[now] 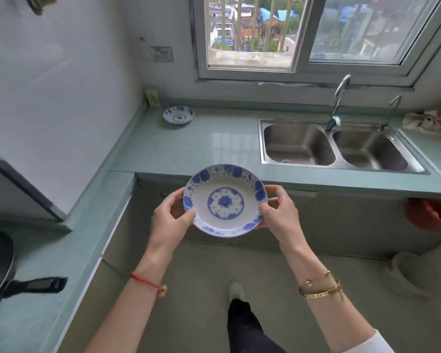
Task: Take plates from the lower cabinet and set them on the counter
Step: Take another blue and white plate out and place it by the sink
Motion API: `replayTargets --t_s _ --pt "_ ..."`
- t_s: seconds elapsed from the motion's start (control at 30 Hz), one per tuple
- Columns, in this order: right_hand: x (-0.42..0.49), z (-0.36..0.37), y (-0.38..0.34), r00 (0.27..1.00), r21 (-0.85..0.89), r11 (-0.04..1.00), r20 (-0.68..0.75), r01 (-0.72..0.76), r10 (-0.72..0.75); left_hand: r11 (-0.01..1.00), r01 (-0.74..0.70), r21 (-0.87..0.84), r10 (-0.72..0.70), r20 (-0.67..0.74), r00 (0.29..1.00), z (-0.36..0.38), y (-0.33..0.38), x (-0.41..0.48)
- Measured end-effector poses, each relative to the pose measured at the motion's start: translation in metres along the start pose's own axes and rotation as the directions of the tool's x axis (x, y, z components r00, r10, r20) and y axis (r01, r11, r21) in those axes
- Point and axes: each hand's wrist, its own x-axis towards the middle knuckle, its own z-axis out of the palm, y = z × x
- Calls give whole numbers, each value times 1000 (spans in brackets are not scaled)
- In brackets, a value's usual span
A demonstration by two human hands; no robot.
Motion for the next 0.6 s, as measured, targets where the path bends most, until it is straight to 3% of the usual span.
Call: replayTargets --t_s 0.27,0.6 --pt "202 17 -32 998 -30 1000 59 6 -4 1000 19 15 -18 -84 996 65 23 183" --pt "408 56 -47 999 -101 994 35 -34 37 997 71 34 -69 -45 997 120 32 386"
